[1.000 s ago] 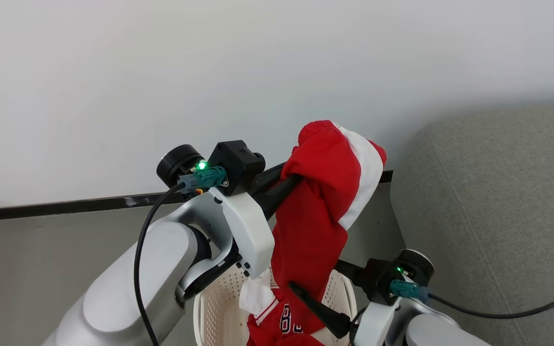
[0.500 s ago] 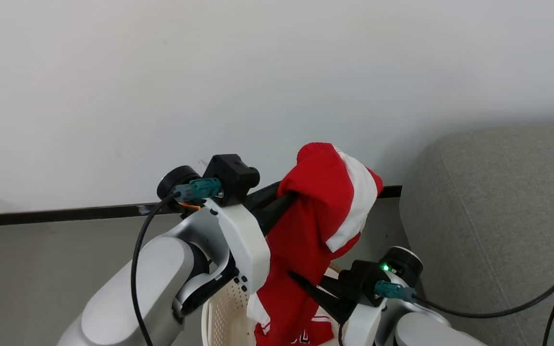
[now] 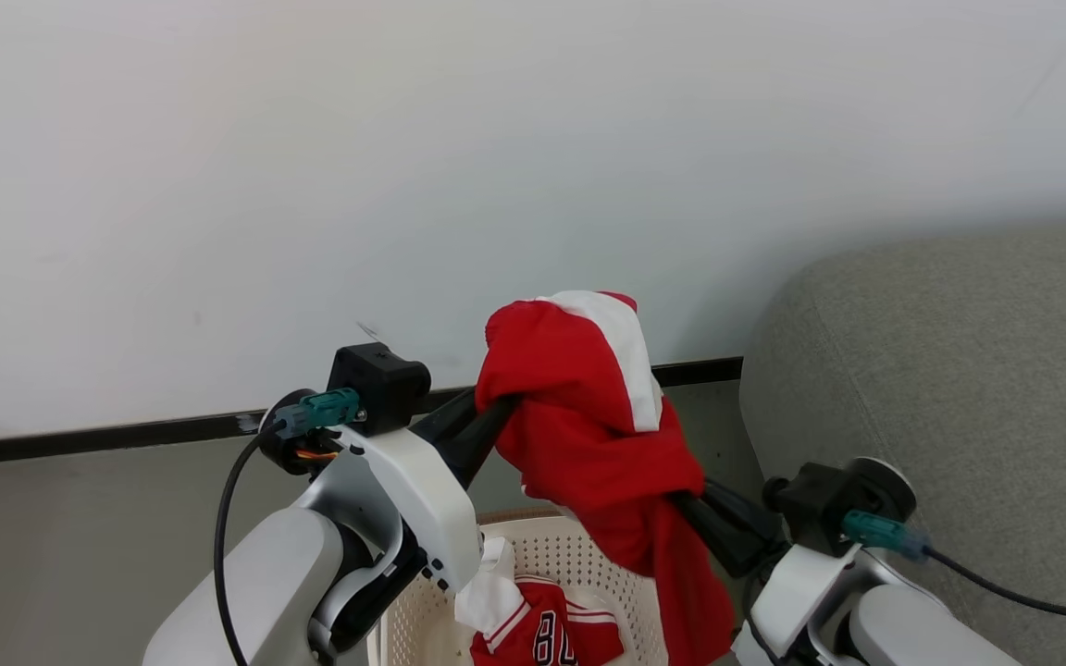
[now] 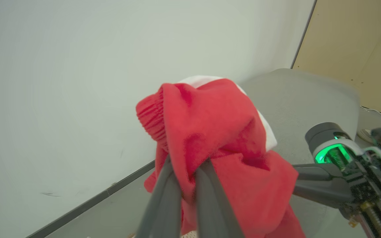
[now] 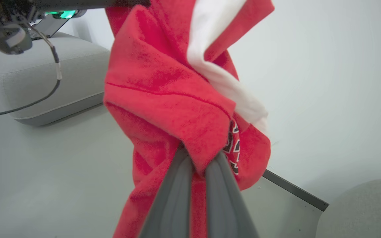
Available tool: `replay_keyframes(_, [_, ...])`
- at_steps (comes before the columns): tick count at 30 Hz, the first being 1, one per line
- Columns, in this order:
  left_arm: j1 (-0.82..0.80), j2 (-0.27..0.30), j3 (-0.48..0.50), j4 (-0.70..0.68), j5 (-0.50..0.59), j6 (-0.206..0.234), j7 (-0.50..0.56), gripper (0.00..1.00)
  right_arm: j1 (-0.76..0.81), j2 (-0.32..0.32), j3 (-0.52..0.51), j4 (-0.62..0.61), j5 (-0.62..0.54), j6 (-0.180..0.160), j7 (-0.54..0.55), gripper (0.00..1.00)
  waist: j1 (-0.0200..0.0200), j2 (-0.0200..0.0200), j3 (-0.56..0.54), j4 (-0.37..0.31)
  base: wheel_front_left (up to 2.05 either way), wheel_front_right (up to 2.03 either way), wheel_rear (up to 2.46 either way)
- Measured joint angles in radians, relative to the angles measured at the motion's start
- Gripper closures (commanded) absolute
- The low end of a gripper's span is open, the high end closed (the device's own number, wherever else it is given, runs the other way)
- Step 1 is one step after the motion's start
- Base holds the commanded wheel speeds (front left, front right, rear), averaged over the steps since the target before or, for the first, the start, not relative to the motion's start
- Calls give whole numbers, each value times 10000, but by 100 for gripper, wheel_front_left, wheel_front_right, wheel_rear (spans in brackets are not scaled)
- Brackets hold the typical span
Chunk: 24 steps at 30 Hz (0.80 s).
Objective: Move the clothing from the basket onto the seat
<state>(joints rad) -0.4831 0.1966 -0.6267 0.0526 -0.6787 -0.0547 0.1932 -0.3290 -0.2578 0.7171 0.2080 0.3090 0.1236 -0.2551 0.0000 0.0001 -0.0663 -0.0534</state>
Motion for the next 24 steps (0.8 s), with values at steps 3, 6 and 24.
replay_keyframes(3, [134,-81,25,31,2,44,-284,0,225,-111,-755,-314,-23,0,0,100,0,0,-2,-141,0,0,0])
replay_keyframes(6, [291,-211,90,71,2,82,-662,0,385,-207,-1429,-621,-155,0,0,100,0,0,-2,-288,0,0,0])
replay_keyframes(24, [1028,-966,-449,748,176,79,-1937,0,1733,-807,-4790,-1795,-1124,0,0,100,0,0,33,-1243,0,0,0])
